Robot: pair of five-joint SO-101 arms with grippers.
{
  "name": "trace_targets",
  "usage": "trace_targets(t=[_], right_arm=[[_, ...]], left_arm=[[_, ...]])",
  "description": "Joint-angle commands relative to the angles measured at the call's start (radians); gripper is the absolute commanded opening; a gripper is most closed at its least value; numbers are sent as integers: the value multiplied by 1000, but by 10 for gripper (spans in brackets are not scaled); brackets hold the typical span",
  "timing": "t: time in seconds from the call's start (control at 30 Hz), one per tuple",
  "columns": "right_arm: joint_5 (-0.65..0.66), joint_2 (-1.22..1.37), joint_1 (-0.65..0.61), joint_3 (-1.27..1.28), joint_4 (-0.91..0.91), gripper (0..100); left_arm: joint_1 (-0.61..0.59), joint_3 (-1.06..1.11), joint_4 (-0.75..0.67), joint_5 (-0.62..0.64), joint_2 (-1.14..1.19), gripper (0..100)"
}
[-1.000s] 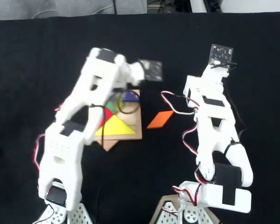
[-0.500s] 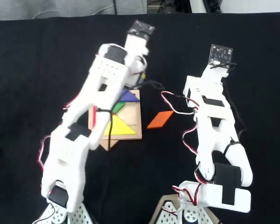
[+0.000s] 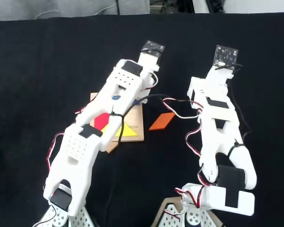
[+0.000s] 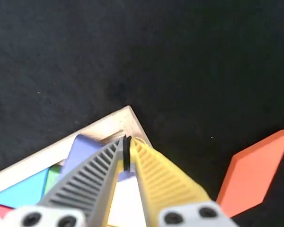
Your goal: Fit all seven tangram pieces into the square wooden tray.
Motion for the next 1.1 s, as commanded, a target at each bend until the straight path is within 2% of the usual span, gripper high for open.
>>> trace_targets(t=[0.0,0.2,0.43,0.63,0.77,0.9,1.0,1.07], right_arm=[[-6,-12,15,-56,-23,11],[-6,-10,17,-58,-25,11],[-5,-12,17,-58,-25,11],[-5,-12,17,-58,-25,11],[-6,-12,17,-58,-25,11],[-6,-12,17,-58,-25,11],[-3,-12,12,-58,-25,11],[-3,-12,12,-58,-25,11]], left_arm=[[8,-12,-17,5,0,32],[21,-1,-5,3,2,32],[48,-12,77,0,0,32],[76,-22,138,-57,-6,31],[-1,-127,269,-60,-100,29],[-134,-213,413,-61,-215,29],[-243,-151,390,-97,-204,30],[-282,-77,327,-242,-161,30]])
